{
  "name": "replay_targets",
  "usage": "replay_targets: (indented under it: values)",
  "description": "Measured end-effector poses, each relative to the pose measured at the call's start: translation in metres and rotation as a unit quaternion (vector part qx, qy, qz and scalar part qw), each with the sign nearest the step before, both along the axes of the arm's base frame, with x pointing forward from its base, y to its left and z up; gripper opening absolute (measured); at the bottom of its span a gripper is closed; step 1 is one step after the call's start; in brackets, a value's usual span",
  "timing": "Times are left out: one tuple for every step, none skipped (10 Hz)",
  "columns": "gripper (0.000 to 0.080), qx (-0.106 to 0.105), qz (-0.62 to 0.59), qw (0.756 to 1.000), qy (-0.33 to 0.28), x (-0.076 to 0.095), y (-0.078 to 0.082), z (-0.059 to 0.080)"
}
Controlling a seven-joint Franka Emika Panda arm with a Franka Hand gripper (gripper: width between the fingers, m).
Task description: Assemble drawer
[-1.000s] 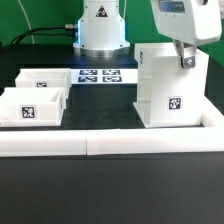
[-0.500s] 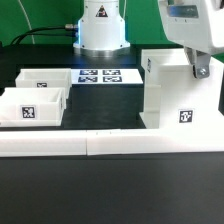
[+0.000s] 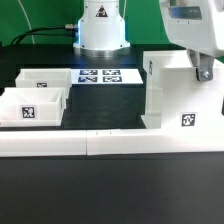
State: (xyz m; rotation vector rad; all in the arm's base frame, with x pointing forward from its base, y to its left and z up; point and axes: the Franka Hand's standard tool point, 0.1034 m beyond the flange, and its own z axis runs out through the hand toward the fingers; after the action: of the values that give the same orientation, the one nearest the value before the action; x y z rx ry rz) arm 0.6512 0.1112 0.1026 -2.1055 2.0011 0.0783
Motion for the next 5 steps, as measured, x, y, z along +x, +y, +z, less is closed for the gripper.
replay_targets:
  values:
    - [0.0144, 0.000, 0.002, 1.000, 0.000, -0.0003, 0.0005, -0.0002]
    - [0.0282, 0.000, 0.004, 1.000, 0.000, -0.0005, 0.0009, -0.0004]
    - [0.0424, -0.001, 0.006, 1.000, -0.001, -0.0006, 0.0012, -0.0004]
    - [0.0424, -0.001, 0.008, 1.000, -0.001, -0.0007, 0.0015, -0.0004]
    - [0.0591, -0.001, 0.009, 1.000, -0.001, -0.0008, 0.0019, -0.0005]
